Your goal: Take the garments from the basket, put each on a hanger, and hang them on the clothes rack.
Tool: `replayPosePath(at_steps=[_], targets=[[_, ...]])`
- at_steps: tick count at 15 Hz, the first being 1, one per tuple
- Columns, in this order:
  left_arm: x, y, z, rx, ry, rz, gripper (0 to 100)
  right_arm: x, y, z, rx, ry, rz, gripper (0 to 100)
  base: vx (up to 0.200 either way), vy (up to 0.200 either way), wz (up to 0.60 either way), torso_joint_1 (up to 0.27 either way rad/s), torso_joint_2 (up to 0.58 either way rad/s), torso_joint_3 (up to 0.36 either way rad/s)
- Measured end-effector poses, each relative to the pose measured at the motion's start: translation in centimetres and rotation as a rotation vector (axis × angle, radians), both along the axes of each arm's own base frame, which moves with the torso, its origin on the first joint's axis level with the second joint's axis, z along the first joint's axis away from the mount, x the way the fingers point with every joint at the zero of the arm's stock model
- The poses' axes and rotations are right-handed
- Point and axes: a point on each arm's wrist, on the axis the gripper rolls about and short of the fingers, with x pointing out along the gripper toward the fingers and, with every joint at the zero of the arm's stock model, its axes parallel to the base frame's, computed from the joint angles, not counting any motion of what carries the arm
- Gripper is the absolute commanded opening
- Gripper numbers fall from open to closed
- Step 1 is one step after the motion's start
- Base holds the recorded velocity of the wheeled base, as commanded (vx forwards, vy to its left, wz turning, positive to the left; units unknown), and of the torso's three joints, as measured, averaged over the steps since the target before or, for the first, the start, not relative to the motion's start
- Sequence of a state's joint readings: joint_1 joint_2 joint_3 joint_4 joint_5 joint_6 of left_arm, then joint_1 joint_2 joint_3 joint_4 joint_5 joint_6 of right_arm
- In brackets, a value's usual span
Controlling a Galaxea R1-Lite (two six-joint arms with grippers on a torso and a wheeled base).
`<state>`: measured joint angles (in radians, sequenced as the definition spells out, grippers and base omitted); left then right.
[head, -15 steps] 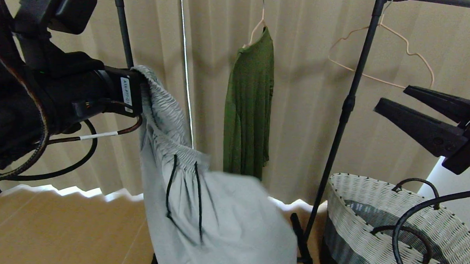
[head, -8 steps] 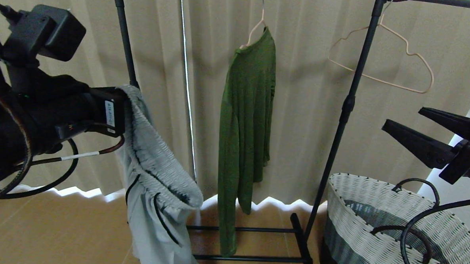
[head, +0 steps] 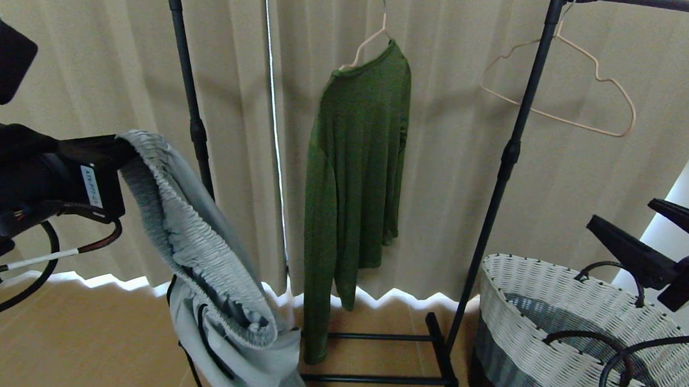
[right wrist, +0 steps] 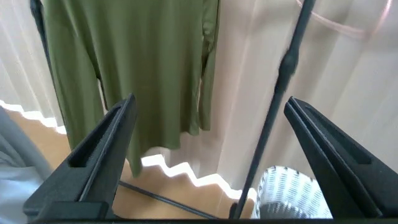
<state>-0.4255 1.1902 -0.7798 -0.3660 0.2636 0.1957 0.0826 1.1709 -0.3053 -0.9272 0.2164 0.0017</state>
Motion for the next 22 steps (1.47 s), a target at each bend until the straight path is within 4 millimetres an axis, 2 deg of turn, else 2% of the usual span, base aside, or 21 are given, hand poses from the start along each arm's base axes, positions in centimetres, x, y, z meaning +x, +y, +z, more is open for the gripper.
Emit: replayPosePath(at_steps=[3, 5, 10, 18, 22], targets=[[-0.8, 0.3, 0.0, 0.024, -0.015, 0.000, 0, -1.4, -1.2, -2.5, -0.001, 0.011, -0.077, 100, 0.000, 0.000, 0.00, 0.000, 0.00, 0.000], [-1.0, 0.5, 0.0, 0.031, -0.022, 0.000, 0, -1.9, -1.6, -3.2, -0.007, 0.020, -0.105, 100, 0.000, 0.000, 0.00, 0.000, 0.00, 0.000], [-1.2, 0.5, -0.6, 0.044, -0.006, -0.004, 0, -2.4, -1.7, -3.4, -0.012, 0.021, -0.115, 100, 0.000, 0.000, 0.00, 0.054, -0.22, -0.228], [-1.6, 0.6, -1.9, 0.057, 0.029, -0.038, 0, -2.6, -1.7, -3.2, -0.011, 0.008, -0.114, 100, 0.000, 0.000, 0.00, 0.138, -0.49, -0.315], [-2.0, 0.8, -2.0, 0.054, 0.023, -0.037, 0, -2.7, -1.7, -3.3, -0.011, 0.012, -0.113, 100, 0.000, 0.000, 0.00, 0.183, -0.48, -0.299]])
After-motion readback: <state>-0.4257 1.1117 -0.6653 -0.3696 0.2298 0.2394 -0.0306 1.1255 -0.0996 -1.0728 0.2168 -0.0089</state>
